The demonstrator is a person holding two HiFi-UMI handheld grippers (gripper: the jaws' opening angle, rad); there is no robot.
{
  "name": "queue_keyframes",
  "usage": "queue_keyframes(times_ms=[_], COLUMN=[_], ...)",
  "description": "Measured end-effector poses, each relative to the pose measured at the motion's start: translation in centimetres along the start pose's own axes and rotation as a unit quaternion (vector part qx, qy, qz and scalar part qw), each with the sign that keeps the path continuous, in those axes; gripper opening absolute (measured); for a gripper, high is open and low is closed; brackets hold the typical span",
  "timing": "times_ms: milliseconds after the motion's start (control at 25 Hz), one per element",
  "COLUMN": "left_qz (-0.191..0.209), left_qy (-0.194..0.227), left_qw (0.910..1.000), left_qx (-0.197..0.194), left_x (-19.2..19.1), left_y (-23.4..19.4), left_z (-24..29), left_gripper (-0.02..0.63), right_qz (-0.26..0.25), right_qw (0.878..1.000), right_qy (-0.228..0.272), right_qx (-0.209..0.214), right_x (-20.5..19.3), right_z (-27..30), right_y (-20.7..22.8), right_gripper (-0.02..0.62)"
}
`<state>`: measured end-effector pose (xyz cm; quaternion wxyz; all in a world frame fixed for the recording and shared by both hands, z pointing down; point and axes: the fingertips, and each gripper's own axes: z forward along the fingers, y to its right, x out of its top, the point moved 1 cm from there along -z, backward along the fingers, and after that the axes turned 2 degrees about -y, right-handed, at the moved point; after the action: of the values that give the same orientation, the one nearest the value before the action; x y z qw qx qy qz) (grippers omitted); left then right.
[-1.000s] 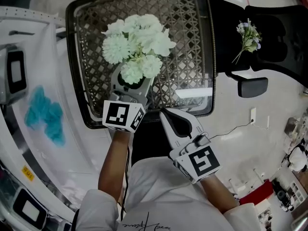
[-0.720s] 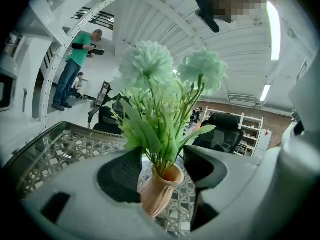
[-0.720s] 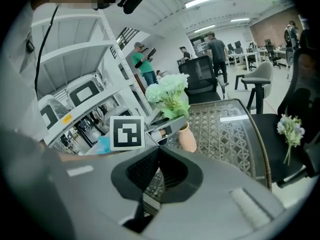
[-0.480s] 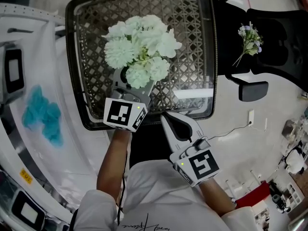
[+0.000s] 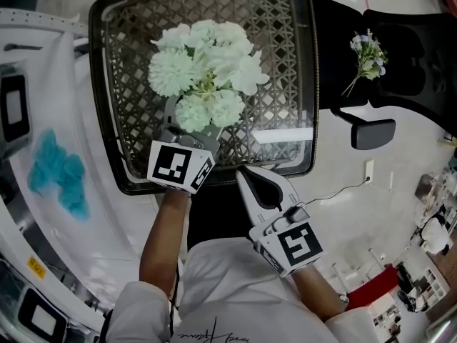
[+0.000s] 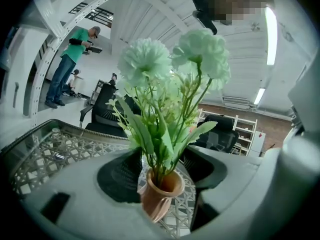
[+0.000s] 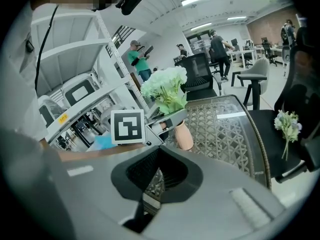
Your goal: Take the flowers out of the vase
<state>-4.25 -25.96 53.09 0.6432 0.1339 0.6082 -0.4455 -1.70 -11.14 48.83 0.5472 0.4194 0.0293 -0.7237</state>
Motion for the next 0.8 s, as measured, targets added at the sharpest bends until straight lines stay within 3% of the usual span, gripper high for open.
queue_keyframes(times_ms=[800], left_qz=[0.001], left_qy=[0.006], left_qw=[0.9999], left_qx=[0.010], left_x=[0.36], left_y=[-0.17], left_z=[0.29], left_gripper=[0.178], right_qz=[0.007], right_qw=[1.000], right_qy=[-0.001], right_qx=[0.003], right_x=[0.24], right_z=[0.38], right_y=[0.82], right_gripper=[0.006])
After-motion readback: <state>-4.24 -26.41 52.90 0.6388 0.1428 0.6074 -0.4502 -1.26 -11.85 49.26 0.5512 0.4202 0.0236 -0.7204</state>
